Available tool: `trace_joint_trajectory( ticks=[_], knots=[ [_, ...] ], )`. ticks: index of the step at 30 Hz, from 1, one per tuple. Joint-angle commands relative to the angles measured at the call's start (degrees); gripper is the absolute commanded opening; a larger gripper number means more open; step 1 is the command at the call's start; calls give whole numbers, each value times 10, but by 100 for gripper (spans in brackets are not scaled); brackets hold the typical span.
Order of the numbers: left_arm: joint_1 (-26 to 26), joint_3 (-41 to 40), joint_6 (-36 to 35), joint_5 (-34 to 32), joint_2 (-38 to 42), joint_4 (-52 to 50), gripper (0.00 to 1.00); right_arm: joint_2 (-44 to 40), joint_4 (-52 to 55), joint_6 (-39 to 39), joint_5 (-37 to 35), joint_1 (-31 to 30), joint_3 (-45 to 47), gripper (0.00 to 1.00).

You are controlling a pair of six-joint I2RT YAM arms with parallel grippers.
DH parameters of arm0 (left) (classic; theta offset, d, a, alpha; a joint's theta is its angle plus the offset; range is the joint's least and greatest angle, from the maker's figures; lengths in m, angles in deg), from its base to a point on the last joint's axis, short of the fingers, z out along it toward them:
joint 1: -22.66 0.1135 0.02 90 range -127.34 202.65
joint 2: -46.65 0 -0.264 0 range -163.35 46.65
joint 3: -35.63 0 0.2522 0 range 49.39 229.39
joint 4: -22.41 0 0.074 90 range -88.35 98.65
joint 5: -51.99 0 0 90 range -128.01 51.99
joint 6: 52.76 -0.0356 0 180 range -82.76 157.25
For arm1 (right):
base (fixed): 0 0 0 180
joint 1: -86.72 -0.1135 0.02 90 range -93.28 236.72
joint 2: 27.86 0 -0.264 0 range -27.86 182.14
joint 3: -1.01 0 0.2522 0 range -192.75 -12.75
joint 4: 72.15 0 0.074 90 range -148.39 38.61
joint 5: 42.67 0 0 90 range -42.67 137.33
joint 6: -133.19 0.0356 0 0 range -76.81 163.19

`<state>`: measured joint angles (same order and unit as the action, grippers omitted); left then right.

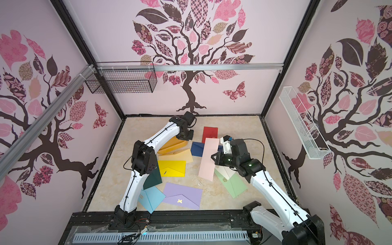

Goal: Put the sealed envelopes into the storage box
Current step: Place the storage box at the center of the board.

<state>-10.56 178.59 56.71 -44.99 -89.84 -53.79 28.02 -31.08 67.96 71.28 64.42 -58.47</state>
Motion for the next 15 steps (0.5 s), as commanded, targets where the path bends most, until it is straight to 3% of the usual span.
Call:
trace_joint_trajectory(
  ticks=[1, 15],
  knots=[
    [-14, -4, -6, 0, 12, 13, 0, -16, 20, -3, -10, 0, -19, 0],
    [-101, -102, 39, 7, 95, 30, 0, -38, 94, -25, -93, 2, -49, 0]
  ],
)
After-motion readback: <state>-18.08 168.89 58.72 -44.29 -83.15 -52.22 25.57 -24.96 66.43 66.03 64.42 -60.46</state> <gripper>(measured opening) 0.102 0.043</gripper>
